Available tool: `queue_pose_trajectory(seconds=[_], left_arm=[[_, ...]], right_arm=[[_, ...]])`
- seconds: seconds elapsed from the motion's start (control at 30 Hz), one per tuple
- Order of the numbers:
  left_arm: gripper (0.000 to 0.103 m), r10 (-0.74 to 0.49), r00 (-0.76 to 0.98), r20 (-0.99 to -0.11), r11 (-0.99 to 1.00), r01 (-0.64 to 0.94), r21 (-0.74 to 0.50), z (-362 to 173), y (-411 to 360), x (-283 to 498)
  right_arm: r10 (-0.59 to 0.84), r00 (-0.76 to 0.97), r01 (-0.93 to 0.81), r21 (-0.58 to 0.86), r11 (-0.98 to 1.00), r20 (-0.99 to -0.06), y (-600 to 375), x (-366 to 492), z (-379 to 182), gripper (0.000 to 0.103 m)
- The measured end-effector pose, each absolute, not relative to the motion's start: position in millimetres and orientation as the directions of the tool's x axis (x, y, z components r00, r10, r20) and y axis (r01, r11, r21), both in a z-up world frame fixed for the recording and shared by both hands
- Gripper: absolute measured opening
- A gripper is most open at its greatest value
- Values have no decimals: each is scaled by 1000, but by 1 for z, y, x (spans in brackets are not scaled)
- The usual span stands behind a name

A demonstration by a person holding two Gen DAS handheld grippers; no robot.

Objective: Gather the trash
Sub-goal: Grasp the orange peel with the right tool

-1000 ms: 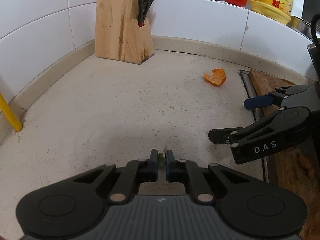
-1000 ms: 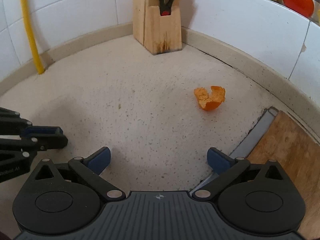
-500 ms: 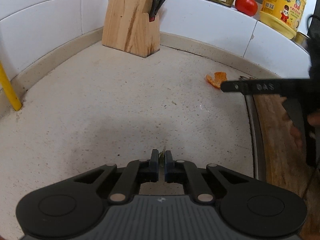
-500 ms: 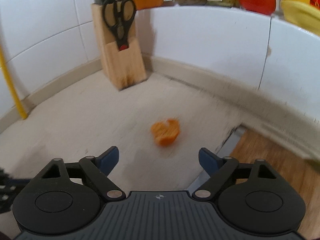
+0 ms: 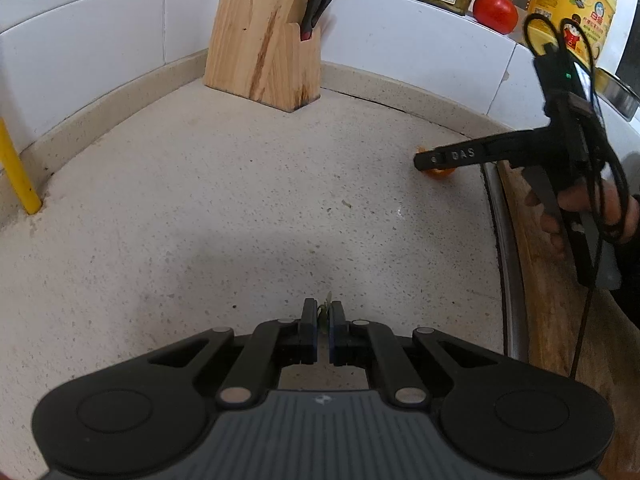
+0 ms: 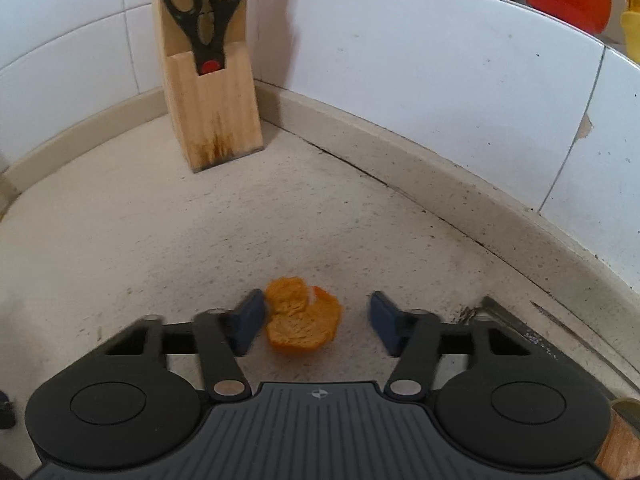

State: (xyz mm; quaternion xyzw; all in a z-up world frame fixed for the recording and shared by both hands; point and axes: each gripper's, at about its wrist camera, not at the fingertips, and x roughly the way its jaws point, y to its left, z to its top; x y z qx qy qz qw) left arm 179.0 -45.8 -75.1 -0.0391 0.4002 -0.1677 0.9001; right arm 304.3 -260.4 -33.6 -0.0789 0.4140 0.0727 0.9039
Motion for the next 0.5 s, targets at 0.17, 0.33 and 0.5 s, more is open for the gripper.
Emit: queue_pose_trajectory(seconds=[0.17, 0.33, 0.5], left_arm=[[3, -332, 624, -708, 942, 266, -206, -74, -44, 177], [3, -325, 643, -694, 944, 260, -202, -67, -42, 176], [3, -295, 648, -702, 954, 246, -174, -66, -43, 171]], right_arm=[[105, 639, -185, -20, 983, -762, -264, 289, -27, 27], [158, 628, -180, 55, 982, -762, -266, 282, -25, 21], [201, 630, -192, 100, 976, -750, -263, 264, -21, 20]])
